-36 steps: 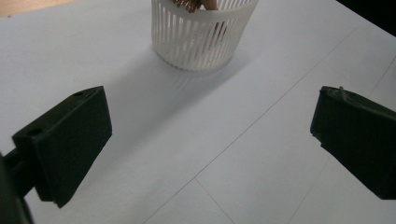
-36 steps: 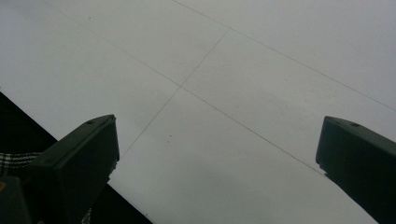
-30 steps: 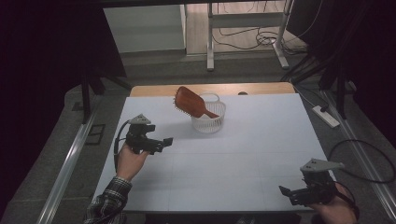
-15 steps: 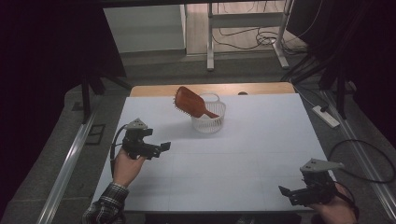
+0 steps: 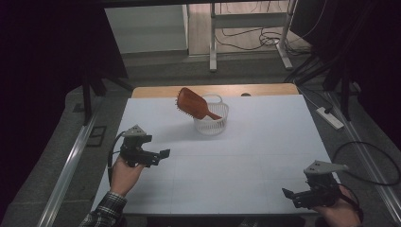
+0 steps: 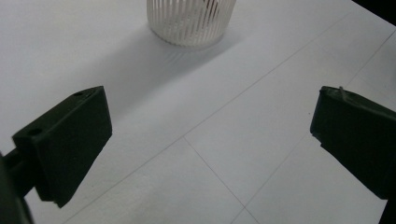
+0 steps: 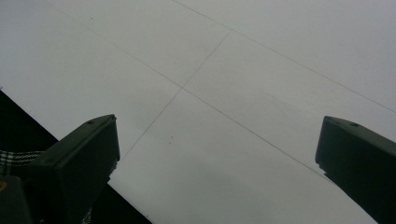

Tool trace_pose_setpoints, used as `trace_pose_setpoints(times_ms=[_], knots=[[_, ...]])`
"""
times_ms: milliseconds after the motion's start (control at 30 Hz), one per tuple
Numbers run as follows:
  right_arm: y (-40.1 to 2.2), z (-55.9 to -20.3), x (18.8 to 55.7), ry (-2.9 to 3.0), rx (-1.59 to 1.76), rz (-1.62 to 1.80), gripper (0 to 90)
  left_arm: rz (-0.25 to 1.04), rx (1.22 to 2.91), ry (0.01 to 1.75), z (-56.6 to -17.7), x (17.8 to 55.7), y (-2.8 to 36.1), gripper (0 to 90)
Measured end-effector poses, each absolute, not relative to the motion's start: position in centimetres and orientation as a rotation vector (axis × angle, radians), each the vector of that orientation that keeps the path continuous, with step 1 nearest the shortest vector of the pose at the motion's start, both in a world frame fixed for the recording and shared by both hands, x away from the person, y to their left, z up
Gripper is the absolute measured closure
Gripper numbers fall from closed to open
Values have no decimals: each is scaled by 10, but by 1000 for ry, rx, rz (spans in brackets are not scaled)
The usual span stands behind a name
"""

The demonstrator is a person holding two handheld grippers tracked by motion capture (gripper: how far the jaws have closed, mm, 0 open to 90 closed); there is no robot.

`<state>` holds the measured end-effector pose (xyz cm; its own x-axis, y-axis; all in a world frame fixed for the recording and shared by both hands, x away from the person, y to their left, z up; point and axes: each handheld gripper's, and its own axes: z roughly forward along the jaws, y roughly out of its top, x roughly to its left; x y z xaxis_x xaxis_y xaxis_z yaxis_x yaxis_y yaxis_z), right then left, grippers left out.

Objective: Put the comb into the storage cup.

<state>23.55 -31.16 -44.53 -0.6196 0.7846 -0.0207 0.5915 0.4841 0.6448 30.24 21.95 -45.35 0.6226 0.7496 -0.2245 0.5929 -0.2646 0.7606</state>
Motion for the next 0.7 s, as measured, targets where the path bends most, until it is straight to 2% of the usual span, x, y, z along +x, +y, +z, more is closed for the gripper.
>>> trace_pose_setpoints(times_ms=[700], knots=[[-312, -445, 236, 2419, 1172, 879, 0, 227, 1977, 1069, -456, 281, 226, 0]])
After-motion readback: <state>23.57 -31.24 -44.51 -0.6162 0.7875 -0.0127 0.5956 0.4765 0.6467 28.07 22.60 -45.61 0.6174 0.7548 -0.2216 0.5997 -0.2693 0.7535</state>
